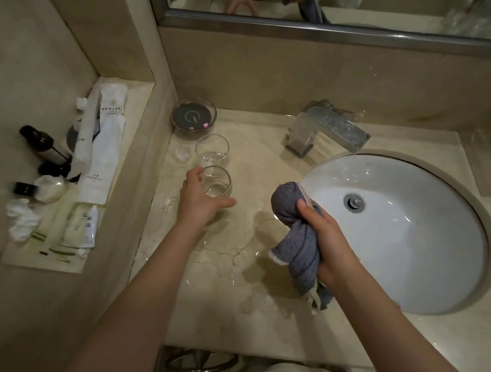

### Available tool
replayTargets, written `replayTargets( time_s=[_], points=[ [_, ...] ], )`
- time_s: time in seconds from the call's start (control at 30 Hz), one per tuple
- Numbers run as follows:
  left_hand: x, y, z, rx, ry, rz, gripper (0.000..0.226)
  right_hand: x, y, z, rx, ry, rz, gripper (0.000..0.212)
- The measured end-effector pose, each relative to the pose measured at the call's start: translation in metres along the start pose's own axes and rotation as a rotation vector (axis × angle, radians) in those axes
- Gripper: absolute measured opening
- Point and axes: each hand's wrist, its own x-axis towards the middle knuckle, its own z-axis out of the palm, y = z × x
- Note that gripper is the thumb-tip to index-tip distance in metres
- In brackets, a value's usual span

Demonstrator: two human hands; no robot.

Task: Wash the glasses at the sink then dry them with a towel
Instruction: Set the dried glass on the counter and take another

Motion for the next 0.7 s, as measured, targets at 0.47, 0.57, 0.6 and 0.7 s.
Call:
replayTargets(
  time_s=[0.47, 0.57, 0.6, 0.7],
  points=[
    [-0.091, 0.074, 0.043, -0.132, -0.213, 0.278, 0.042, -0.029, -0.035, -0.079, 0.164, 0.014, -0.098, 0.042],
    [-0.107, 0.085, 0.079, -0.093, -0.32, 0.28, 0.042, -0.043, -0.045, -0.119, 0.259, 0.016, -0.107, 0.037],
    [-0.112, 0.09, 0.092, -0.08, -0.349, 0.287, 0.042, -0.049, -0.048, -0.133, 0.286, 0.02, -0.111, 0.036],
    [-0.133, 0.109, 0.132, -0.049, -0.416, 0.312, 0.043, -0.067, -0.057, -0.182, 0.379, 0.056, -0.108, 0.044]
  ],
)
